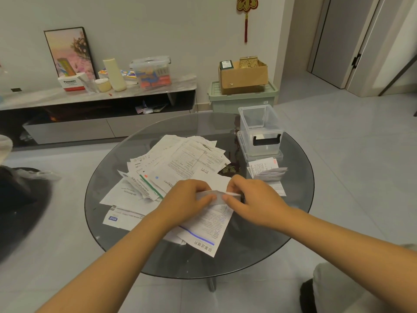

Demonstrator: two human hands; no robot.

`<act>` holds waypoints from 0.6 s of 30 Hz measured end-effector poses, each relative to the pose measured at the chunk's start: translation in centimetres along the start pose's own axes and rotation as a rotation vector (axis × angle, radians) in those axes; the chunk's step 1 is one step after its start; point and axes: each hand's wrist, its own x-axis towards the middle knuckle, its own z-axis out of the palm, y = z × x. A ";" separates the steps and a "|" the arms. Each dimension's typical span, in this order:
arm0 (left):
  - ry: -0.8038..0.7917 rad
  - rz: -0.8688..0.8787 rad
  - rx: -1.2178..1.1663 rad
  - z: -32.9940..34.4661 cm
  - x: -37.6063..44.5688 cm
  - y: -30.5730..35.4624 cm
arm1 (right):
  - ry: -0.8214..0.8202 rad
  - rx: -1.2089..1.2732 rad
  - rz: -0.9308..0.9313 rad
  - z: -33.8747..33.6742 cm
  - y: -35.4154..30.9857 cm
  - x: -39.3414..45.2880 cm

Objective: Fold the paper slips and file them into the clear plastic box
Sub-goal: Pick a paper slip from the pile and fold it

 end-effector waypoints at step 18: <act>-0.068 -0.109 0.024 -0.1 0.8 -0.8 | -0.085 -0.164 -0.002 0.5 0.5 1.6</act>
